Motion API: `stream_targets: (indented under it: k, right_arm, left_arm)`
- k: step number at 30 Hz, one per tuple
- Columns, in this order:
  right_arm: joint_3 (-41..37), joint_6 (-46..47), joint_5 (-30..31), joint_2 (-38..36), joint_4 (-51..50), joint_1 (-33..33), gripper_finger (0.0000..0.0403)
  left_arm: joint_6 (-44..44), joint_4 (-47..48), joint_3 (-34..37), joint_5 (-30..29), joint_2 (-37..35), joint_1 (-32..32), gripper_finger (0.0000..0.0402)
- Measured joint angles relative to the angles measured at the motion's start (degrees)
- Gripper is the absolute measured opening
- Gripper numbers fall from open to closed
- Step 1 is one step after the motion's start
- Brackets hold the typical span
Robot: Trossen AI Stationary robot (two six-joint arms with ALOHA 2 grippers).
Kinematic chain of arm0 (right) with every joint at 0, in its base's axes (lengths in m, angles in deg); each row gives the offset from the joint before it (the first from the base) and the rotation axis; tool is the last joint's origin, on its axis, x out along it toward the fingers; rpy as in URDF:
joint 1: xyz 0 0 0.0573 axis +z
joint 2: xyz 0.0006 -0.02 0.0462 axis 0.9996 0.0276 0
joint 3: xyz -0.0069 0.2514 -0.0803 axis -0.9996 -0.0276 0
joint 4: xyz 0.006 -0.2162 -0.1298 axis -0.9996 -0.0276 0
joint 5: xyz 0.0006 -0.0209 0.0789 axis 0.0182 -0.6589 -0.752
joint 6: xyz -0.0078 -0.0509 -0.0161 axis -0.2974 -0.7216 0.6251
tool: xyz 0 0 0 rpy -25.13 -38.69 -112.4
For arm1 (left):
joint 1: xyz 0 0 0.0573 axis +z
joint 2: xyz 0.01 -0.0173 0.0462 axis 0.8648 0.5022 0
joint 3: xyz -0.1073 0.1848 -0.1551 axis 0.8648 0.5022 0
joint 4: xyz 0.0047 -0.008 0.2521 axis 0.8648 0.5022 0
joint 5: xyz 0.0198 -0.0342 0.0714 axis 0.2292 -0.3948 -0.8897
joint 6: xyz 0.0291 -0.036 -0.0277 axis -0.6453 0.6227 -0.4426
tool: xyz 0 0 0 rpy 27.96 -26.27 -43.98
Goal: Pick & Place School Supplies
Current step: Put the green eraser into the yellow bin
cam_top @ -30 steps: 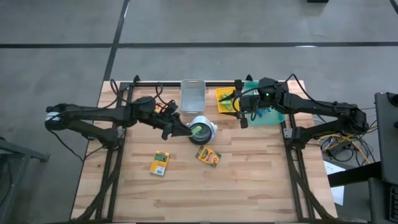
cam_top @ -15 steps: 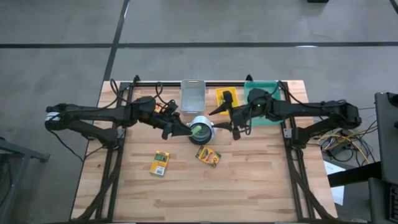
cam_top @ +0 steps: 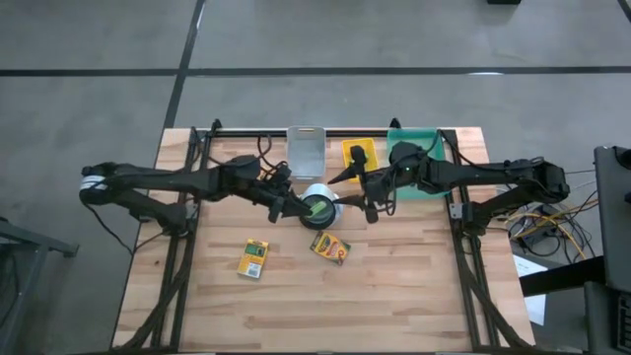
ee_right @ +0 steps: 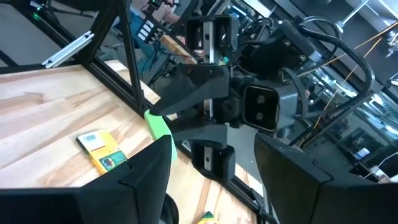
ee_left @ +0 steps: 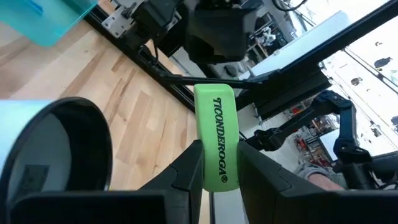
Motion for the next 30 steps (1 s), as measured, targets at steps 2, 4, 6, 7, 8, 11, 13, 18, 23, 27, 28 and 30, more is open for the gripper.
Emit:
stream_targets:
  k: [2, 4, 6, 7, 8, 11, 13, 18, 23, 27, 28, 30]
  right_arm:
    - [0.0, 0.5, 0.0, 0.0, -0.2, 0.0, 0.0226]
    - [0.0, 1.2, -0.2, 0.0, -0.2, 0.0, 0.0226]
    - [0.0, 1.3, -0.5, 0.0, -0.3, 0.2, 0.0225]
    - [0.0, 1.3, -0.6, 0.0, -0.5, 0.3, 0.0224]
    - [0.0, 1.3, -1.2, 0.0, -0.7, 0.4, 0.0224]
    - [0.0, 1.3, -3.1, 0.0, -1.2, 0.4, 0.0220]
    - [0.0, 1.5, -3.1, 0.0, -1.6, 0.4, 0.0219]
    - [0.0, 1.3, -3.1, 0.0, -1.3, 0.4, 0.0219]
    - [0.0, 1.4, -3.1, 0.0, -1.4, 0.3, 0.0219]
    - [0.0, 1.3, -3.1, 0.0, -1.4, 0.3, 0.0219]
    - [0.0, 1.4, -3.1, 0.0, -1.4, 0.3, 0.0219]
    - [0.0, 1.4, -3.1, 0.0, -1.4, 0.3, 0.0219]
  left_arm:
    - [0.0, -0.6, 0.0, 0.7, 0.6, 0.6, 0.0086]
    - [0.0, -1.1, 0.0, 1.7, 1.1, 1.1, 0.0086]
    - [0.0, -1.4, 0.0, 2.1, 1.3, 1.6, 0.0086]
    - [0.0, -2.1, 0.0, 2.4, 1.5, 1.7, 0.0086]
    - [0.0, -3.0, 0.0, 2.4, 1.6, 1.8, 0.0086]
    - [0.0, -4.7, 0.0, 2.8, 1.5, 2.1, 0.0086]
    - [0.0, -4.9, 0.0, 2.9, 1.3, 2.4, 0.0086]
    - [0.2, -5.3, -0.2, 3.0, 1.4, 2.8, 0.0086]
    - [0.0, -7.5, -0.7, 3.1, 2.9, 2.7, 0.0086]
    - [0.0, -7.5, -1.5, 3.6, 3.9, 2.8, 0.0086]
    - [0.0, -7.5, -1.7, 3.8, 4.2, 2.8, 0.0086]
    - [-0.2, -7.5, -2.3, 3.8, 4.7, 2.8, 0.0086]
